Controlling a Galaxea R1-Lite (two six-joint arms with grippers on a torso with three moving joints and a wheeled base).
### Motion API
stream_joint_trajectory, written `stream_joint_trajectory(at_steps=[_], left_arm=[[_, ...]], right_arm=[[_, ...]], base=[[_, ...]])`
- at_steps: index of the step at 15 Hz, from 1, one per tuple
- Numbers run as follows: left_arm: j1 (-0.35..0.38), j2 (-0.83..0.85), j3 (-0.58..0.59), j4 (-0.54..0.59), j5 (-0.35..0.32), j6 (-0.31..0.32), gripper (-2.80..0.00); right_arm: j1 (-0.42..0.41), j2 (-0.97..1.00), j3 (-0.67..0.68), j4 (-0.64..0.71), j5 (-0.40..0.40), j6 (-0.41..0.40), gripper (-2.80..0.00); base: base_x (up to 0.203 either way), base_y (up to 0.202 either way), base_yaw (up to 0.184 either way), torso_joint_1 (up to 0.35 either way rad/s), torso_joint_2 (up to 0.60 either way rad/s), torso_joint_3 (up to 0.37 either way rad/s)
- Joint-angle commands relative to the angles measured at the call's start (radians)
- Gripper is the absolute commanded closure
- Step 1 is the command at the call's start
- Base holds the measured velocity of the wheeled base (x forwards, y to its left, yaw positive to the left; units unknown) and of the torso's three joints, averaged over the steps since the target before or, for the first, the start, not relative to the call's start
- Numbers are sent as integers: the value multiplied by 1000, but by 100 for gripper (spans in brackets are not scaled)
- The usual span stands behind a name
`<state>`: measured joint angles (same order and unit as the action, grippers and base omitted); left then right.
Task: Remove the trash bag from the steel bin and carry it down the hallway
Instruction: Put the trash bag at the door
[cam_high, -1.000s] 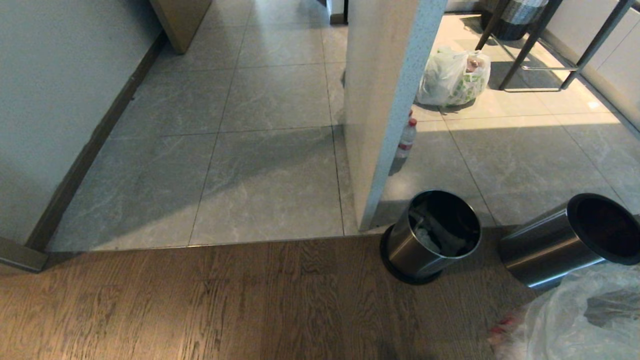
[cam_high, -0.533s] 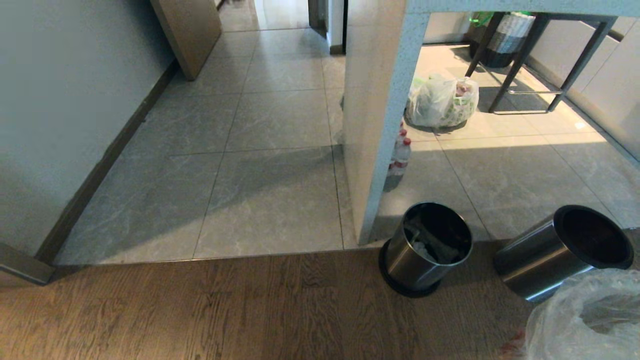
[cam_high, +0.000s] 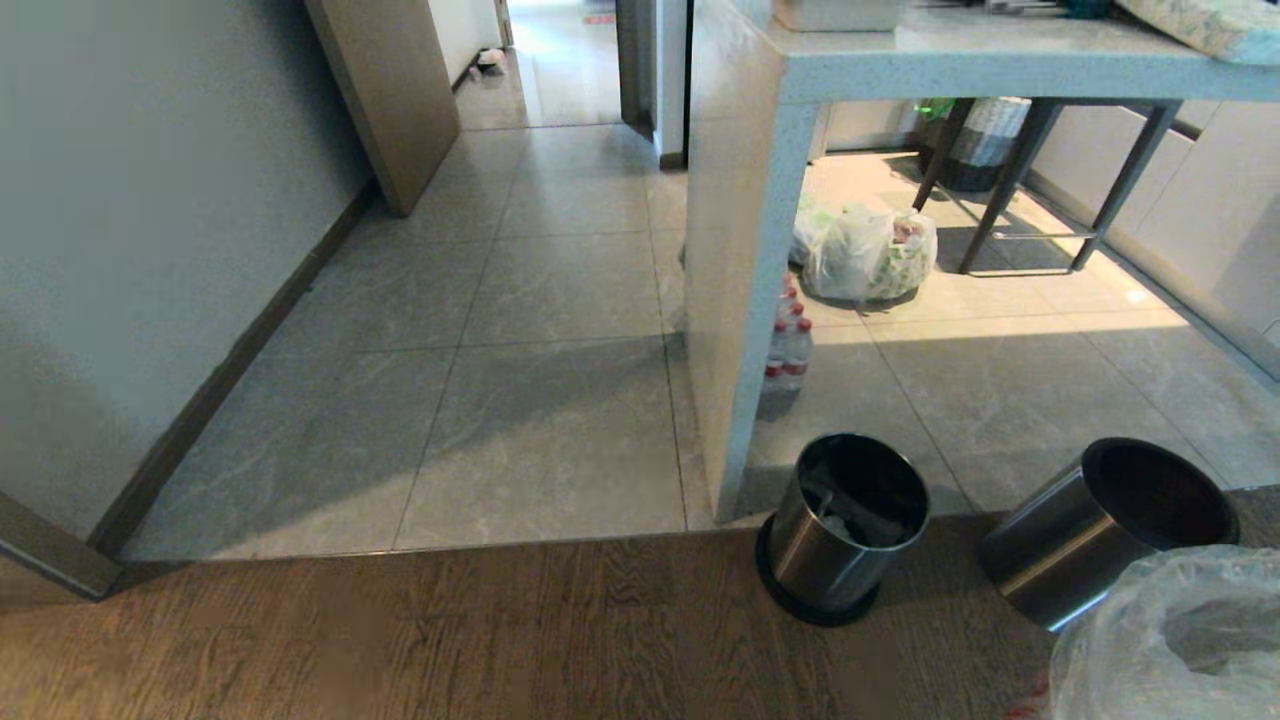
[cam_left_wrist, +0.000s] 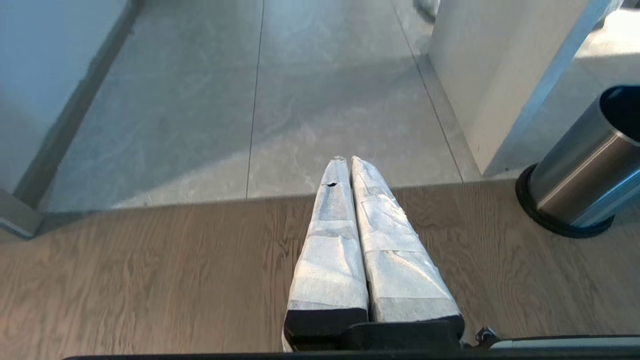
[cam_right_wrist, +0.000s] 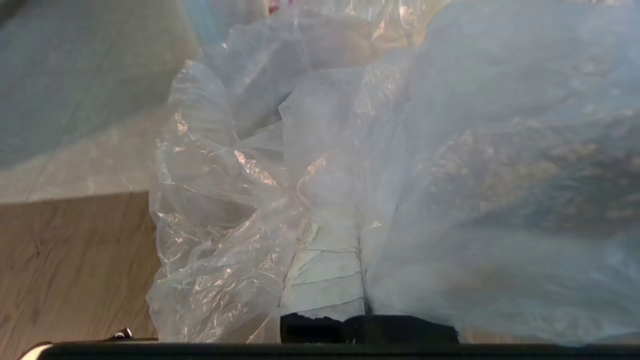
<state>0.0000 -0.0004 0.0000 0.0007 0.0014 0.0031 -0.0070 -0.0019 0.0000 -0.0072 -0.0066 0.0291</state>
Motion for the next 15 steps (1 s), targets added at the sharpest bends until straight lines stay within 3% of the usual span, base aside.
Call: stream_joint_trajectory(at_steps=[1, 9, 15], left_arm=[[0, 0, 0, 0, 0, 0, 0], [0, 0, 0, 0, 0, 0, 0], [0, 0, 0, 1, -1, 2, 0]], right_arm=[[-1, 0, 3, 0, 0, 0, 0], [-1, 0, 3, 0, 0, 0, 0], [-1, 0, 3, 0, 0, 0, 0]], base=[[0, 0, 0, 6, 0, 206], [0, 0, 0, 1, 1, 188], [0, 0, 0, 1, 1, 18]])
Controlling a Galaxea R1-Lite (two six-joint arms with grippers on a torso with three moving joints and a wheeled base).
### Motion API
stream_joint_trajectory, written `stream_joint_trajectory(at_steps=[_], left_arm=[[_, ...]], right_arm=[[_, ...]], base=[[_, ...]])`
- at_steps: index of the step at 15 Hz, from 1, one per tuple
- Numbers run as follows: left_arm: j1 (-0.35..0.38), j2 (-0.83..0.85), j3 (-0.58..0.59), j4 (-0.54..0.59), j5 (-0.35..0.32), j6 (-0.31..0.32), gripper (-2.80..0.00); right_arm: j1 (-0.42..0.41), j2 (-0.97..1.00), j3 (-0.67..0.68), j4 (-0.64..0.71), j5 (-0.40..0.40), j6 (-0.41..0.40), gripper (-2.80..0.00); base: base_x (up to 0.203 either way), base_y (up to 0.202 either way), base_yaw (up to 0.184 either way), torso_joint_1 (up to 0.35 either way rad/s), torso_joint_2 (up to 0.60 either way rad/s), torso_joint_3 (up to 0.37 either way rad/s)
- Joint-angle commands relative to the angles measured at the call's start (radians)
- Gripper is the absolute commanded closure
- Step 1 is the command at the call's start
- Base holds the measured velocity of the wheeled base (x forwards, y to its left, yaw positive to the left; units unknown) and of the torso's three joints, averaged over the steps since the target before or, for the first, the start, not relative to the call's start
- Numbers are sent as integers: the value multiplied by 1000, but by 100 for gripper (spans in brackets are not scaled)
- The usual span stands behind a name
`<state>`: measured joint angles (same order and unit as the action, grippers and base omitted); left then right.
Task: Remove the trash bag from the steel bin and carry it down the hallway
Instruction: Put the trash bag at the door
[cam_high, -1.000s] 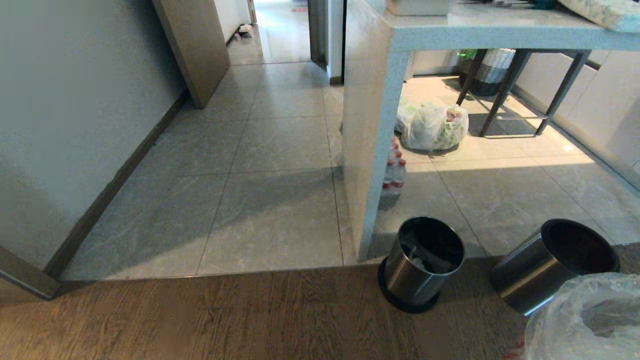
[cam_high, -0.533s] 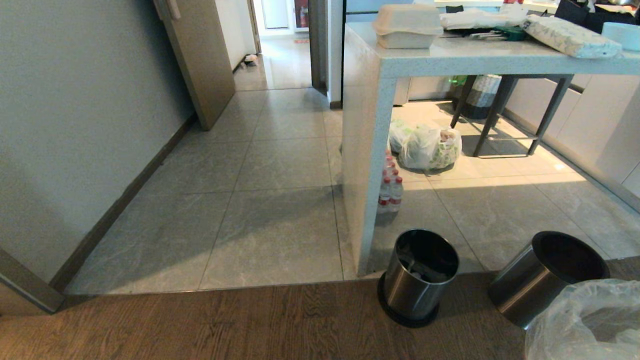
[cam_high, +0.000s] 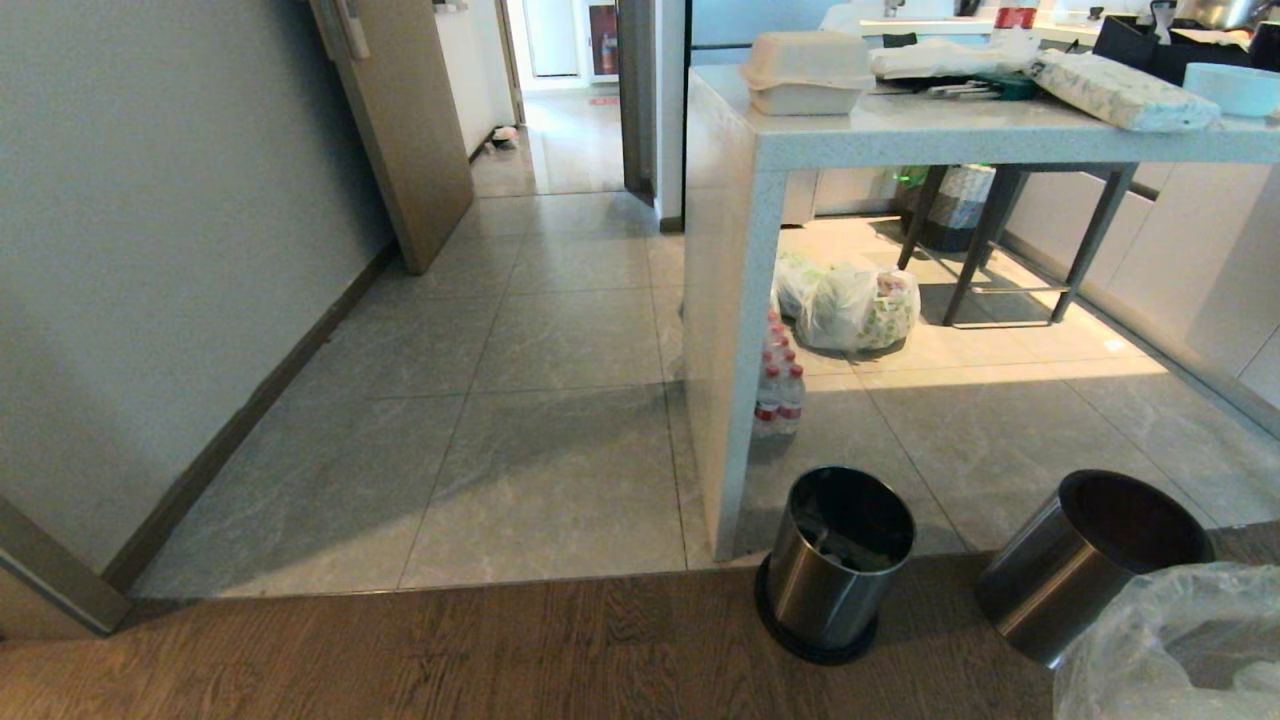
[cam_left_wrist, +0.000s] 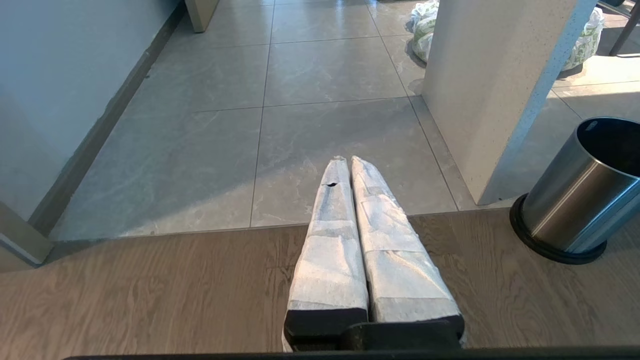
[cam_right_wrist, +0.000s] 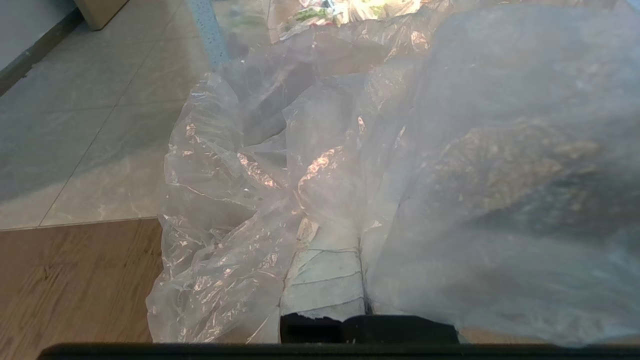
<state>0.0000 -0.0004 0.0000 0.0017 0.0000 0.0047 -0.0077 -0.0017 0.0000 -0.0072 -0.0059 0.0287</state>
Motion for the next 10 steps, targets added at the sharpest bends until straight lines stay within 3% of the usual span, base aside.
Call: stream_joint_trajectory(at_steps=[1, 10], left_arm=[[0, 0, 0, 0, 0, -2, 0], [0, 0, 0, 0, 0, 0, 0]], right_arm=[[0, 0, 3, -1, 0, 0, 0], [0, 0, 3, 2, 3, -7, 0]], base=[[0, 0, 0, 0, 0, 0], [0, 0, 0, 0, 0, 0]])
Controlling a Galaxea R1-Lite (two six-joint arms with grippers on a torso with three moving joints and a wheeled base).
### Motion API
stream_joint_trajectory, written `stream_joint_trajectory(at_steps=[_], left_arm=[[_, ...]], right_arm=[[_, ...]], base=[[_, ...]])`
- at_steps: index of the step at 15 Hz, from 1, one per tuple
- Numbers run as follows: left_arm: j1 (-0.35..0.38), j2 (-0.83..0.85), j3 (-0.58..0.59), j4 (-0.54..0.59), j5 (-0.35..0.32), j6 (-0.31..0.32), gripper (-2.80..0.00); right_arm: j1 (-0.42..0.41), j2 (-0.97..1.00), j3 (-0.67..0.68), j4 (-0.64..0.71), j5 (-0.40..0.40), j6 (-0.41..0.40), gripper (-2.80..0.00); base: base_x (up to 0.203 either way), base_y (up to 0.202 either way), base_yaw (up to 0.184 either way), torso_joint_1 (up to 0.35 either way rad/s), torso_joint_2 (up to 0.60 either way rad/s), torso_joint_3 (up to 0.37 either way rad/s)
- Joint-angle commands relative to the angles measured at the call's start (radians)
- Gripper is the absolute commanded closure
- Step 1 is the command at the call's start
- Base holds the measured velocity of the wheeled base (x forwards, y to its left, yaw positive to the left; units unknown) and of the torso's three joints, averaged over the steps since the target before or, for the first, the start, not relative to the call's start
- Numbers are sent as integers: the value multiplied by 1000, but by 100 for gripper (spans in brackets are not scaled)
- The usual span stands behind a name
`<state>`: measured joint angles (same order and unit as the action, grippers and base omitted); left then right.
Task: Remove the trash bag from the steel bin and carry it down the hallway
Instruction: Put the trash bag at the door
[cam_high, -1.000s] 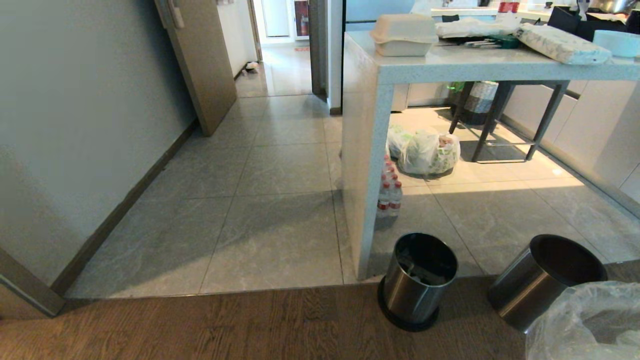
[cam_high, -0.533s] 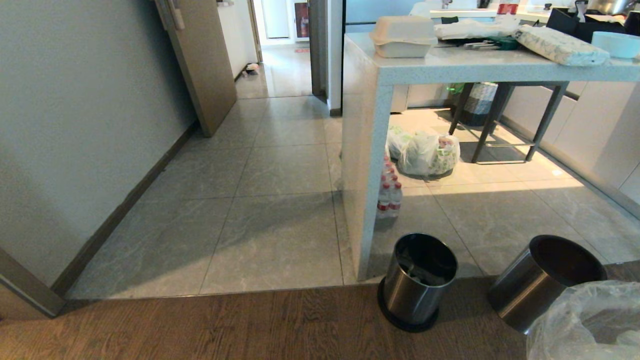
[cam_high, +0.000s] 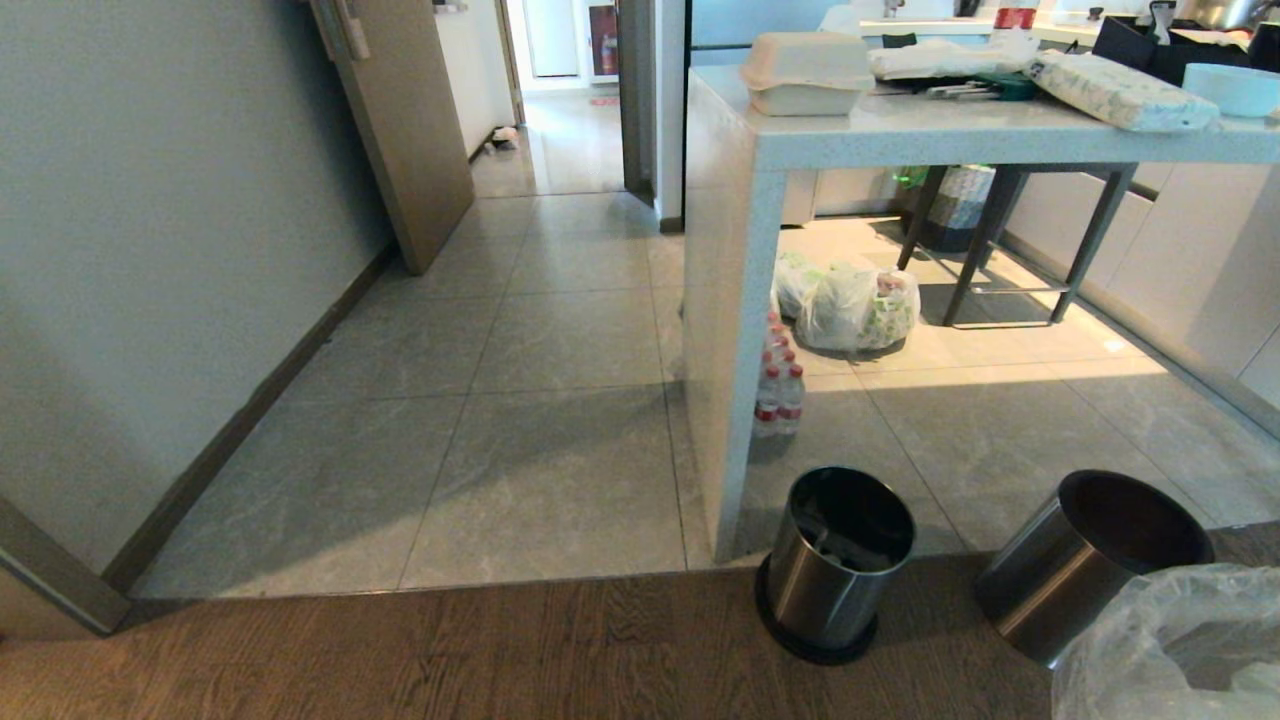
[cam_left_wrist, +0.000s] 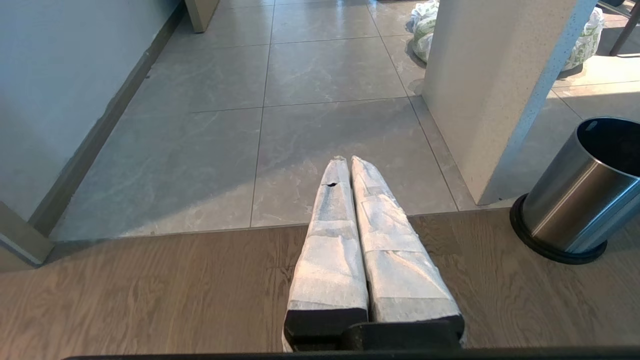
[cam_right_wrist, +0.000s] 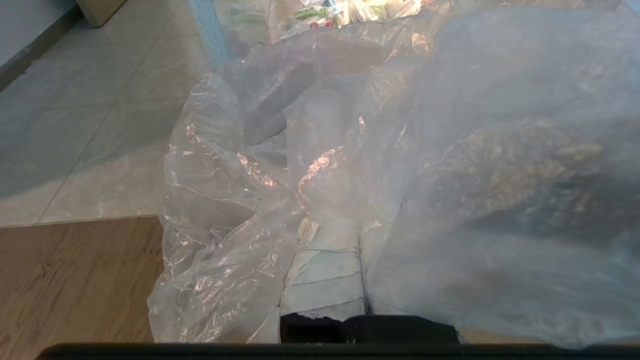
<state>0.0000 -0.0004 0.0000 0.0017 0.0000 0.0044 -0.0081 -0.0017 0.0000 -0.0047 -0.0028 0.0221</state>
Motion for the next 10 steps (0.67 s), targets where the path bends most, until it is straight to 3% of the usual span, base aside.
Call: stream_joint_trajectory(at_steps=[1, 6, 10], left_arm=[[0, 0, 0, 0, 0, 0, 0], [0, 0, 0, 0, 0, -1, 0], [0, 0, 0, 0, 0, 0, 0]], right_arm=[[1, 0, 3, 0, 0, -4, 0], [0, 0, 3, -3, -2, 4, 0], [1, 0, 3, -3, -3, 7, 0]], base=[[0, 0, 0, 0, 0, 0], [-1, 1, -16, 0, 0, 0], [-3, 9, -182, 0, 2, 1]])
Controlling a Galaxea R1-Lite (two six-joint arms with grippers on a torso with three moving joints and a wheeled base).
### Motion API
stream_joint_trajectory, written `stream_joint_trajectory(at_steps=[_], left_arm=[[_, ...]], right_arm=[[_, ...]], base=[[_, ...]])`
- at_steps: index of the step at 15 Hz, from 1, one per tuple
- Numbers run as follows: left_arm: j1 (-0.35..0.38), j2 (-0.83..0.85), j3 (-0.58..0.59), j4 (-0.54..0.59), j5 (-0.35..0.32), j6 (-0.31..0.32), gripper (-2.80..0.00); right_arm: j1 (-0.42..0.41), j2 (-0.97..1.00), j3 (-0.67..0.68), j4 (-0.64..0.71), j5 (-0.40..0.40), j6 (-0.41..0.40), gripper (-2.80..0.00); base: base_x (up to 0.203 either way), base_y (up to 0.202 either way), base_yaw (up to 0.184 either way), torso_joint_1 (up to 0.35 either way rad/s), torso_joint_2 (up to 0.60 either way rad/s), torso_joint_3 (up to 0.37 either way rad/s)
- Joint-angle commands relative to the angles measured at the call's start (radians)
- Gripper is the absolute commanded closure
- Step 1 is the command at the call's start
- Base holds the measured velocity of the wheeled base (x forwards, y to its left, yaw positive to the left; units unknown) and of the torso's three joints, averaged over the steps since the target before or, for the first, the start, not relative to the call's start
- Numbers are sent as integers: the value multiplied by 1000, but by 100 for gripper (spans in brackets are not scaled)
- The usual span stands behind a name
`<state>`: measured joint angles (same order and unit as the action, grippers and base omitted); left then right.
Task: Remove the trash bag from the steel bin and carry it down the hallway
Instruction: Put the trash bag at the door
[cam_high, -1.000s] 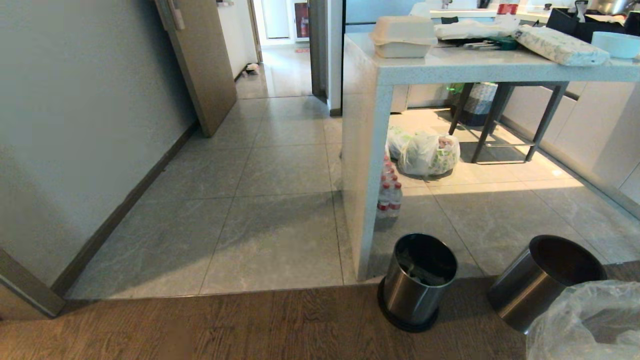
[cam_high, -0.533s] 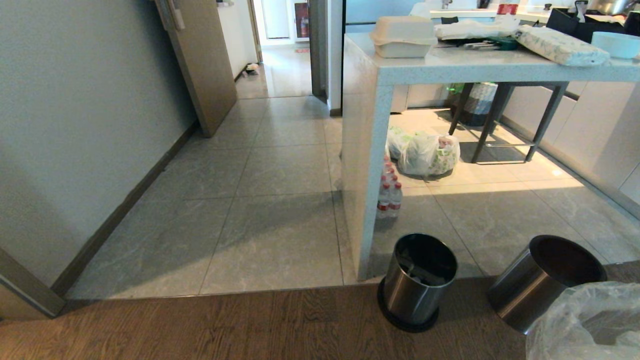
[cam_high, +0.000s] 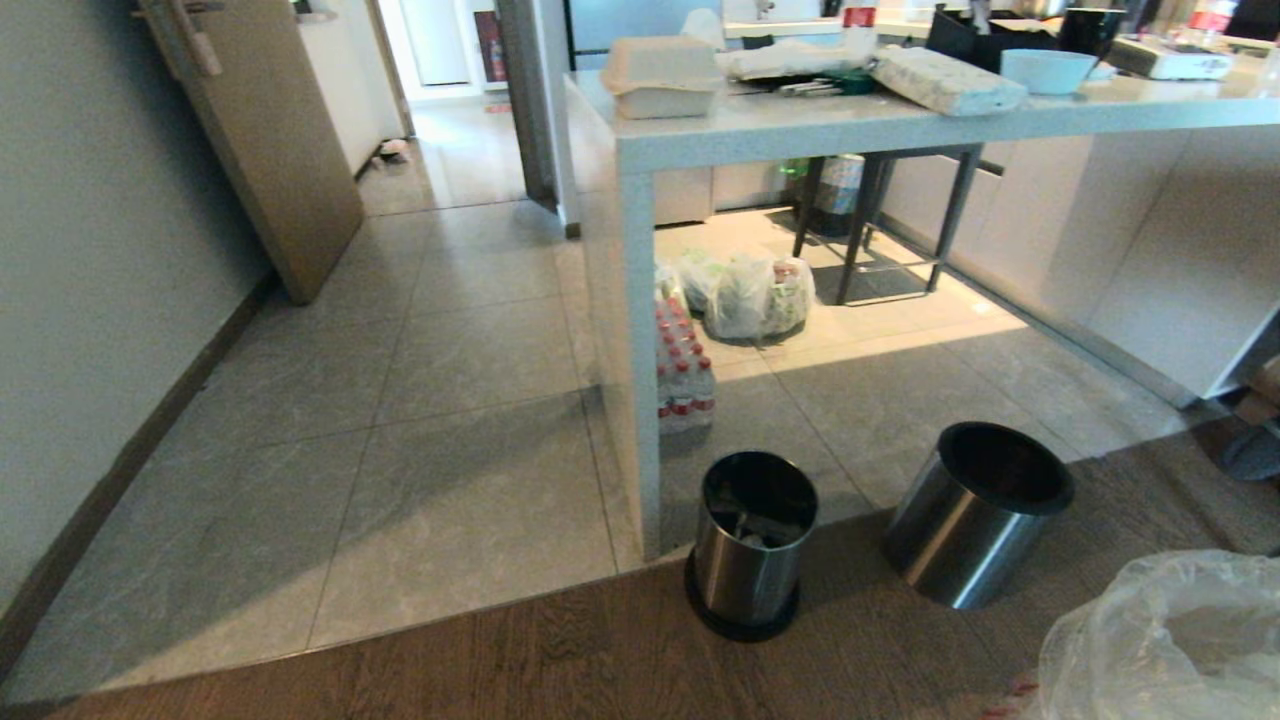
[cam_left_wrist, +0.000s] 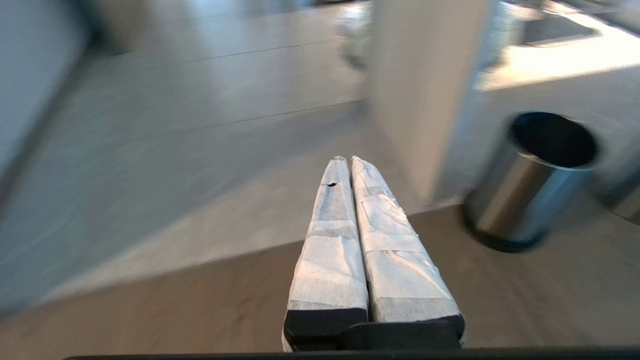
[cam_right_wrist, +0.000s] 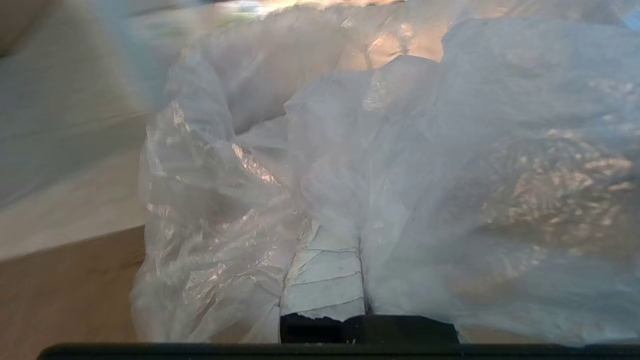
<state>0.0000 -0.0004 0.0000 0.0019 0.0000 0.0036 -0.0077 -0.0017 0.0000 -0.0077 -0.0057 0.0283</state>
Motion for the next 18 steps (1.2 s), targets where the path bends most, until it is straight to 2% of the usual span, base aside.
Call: stream_joint_trajectory(at_steps=[1, 5, 13, 18], left_arm=[[0, 0, 0, 0, 0, 0, 0], [0, 0, 0, 0, 0, -1, 0], [0, 0, 0, 0, 0, -1, 0], [0, -1, 0, 0, 0, -1, 0]], right_arm=[[1, 0, 3, 0, 0, 1, 0], [1, 0, 3, 0, 0, -4, 0], [2, 2, 3, 0, -2, -4, 0], [2, 2, 3, 0, -2, -4, 0]], base=[[1, 8, -208, 7, 1, 12], [0, 6, -121, 2, 0, 4], [0, 0, 0, 0, 0, 0], [-2, -4, 149, 2, 3, 2]])
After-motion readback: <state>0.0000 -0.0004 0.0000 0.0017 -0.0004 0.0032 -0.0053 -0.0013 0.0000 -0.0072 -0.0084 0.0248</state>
